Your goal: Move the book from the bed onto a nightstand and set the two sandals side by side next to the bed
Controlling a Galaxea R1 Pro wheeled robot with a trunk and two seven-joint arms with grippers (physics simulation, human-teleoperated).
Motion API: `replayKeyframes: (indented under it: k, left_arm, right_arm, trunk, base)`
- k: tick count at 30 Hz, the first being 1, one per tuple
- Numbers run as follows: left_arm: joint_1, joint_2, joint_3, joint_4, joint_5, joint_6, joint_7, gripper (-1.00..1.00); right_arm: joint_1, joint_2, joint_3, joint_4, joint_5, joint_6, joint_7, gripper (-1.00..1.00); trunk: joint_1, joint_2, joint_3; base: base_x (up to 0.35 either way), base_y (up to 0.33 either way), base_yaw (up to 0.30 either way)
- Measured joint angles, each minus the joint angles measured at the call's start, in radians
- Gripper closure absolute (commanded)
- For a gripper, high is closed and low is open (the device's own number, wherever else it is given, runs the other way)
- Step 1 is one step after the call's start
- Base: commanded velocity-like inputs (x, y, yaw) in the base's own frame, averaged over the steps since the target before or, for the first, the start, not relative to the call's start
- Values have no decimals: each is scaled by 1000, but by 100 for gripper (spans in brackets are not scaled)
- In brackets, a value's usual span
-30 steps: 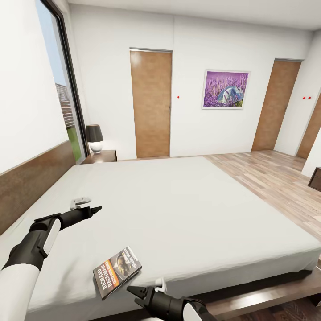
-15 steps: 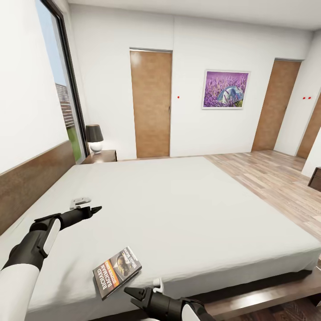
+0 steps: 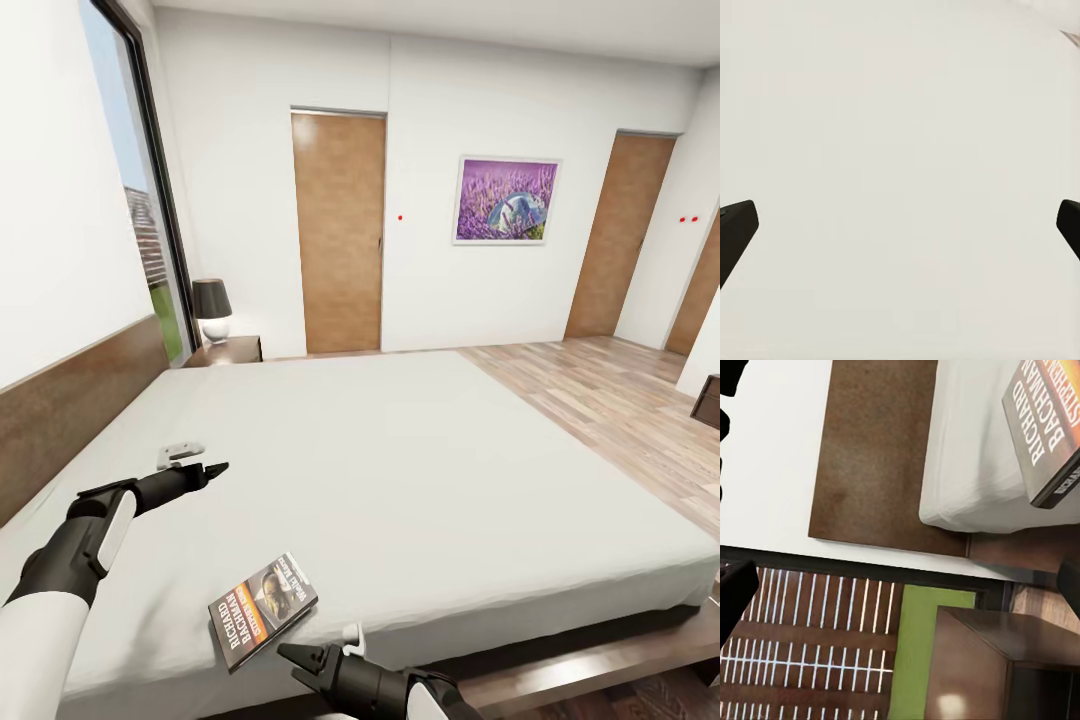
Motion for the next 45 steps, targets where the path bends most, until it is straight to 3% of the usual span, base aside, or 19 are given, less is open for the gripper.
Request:
replayKeyframes:
  k: [45]
  left_arm:
    - [0, -11, 0, 0, -2, -2, 0, -100]
  right_arm:
    - [1, -2, -1, 4, 1, -2, 42, -100]
  trunk:
    - [0, 0, -11]
  base:
    - [0, 0, 0]
